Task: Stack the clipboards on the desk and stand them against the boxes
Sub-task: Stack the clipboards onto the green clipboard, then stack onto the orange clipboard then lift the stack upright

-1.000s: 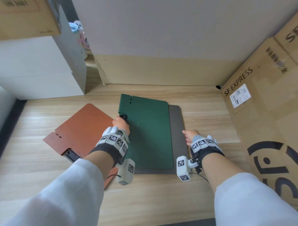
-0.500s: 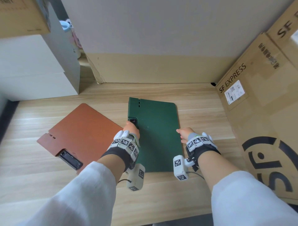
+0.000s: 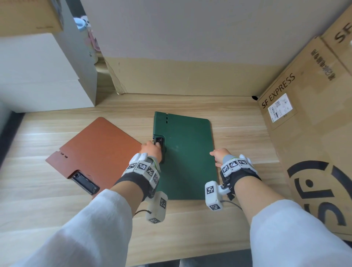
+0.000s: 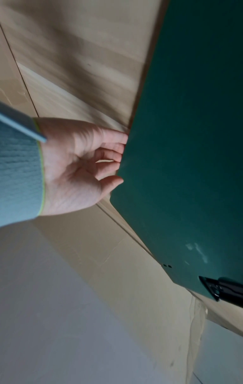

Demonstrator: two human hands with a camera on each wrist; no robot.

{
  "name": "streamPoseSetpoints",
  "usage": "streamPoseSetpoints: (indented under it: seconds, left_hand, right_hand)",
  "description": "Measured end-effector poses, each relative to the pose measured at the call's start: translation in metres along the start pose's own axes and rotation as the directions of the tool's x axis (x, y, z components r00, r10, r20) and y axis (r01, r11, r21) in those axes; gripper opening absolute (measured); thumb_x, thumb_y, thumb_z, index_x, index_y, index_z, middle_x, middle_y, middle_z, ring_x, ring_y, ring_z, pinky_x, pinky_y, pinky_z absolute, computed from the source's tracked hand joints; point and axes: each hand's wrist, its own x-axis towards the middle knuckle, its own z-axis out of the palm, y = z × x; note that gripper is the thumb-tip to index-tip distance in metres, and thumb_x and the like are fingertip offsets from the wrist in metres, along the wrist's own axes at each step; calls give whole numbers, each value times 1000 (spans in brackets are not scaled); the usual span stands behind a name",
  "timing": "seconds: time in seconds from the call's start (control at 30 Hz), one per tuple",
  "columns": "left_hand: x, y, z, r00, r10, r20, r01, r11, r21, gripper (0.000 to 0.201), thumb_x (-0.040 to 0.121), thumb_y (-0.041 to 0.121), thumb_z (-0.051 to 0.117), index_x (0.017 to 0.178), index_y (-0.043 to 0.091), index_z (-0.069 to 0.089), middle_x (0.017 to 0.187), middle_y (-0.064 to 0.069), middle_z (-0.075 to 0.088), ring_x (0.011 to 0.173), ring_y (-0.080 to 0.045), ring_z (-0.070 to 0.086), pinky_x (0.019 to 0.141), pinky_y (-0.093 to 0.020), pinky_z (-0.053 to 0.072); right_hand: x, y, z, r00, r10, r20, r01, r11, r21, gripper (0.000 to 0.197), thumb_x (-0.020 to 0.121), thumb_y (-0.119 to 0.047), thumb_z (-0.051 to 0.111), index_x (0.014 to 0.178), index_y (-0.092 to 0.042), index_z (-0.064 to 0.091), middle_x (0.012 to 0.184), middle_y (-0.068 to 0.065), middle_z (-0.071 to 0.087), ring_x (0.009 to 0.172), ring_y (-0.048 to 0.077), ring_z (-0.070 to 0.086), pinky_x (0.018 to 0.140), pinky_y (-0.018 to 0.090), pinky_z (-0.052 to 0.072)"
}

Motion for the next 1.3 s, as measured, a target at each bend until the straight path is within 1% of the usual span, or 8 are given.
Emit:
streamPoseSetpoints:
  seconds: [0.17,0.3,0.4,0.5,0.73,0.87,1.0,1.3]
  left_hand:
    - [27,-88,-29,962,-228,-154,250,957,148,67,89,14,52,148,5,21,153,-24,22,140,-44,26,114,-55,28]
    - [35,-141,-45,911,-373,-174,406,884,230,58,99,21,22,152,31,2,161,-15,-6,147,-44,-1,116,-63,12]
    - [27,-151,-55,838,-492,-237,511,859,24,66,98,30,36,149,40,-5,161,-12,-13,148,-38,-1,119,-55,11]
    - [47,-175,-53,832,-520,-195,524,851,-32,98,86,33,57,144,45,-20,155,-27,-10,147,-35,13,120,-49,16]
    - [38,-168,-51,869,-413,-273,399,911,-105,86,89,5,53,145,52,9,160,-3,-13,147,-36,8,118,-54,17]
    - [57,-177,-64,932,-230,-281,208,972,-107,73,87,-4,43,146,34,25,159,-5,9,137,-42,28,113,-54,28]
    - [59,-176,-70,854,-354,-381,265,927,-266,53,87,12,55,136,4,35,140,-23,35,122,-45,47,104,-52,40]
    - [47,-177,-75,939,-260,-226,254,965,-57,55,94,31,41,145,14,30,149,-11,38,135,-27,41,109,-35,35]
  right_hand:
    - [-4,-2,1,999,1,-40,-5,994,-109,42,91,-16,47,130,0,48,106,14,55,95,29,54,80,33,39]
    - [-4,-5,11,996,-7,-85,-12,974,-225,46,93,-17,45,136,-1,41,135,17,52,120,35,53,96,35,42]
    - [-6,-6,14,992,-22,-128,-13,964,-264,50,93,-18,47,139,-2,37,141,15,48,126,34,49,100,35,40]
    - [-6,-7,18,986,-31,-163,-17,958,-285,51,91,-18,49,138,-3,38,140,16,49,125,34,49,99,35,40]
    - [-8,-10,24,979,-16,-202,-52,944,-326,52,89,-21,48,136,-3,38,136,17,50,123,35,51,100,38,41]
    - [-8,-8,25,976,-28,-217,-52,934,-354,49,89,-20,46,134,-3,41,133,17,52,120,35,53,97,38,43]
    - [-8,-8,27,971,-40,-238,-50,931,-361,48,89,-18,46,134,-3,41,135,18,51,121,34,52,99,38,43]
    - [-8,-5,28,975,-33,-219,-31,958,-285,56,89,-16,46,142,-7,33,146,14,38,132,33,41,106,38,36]
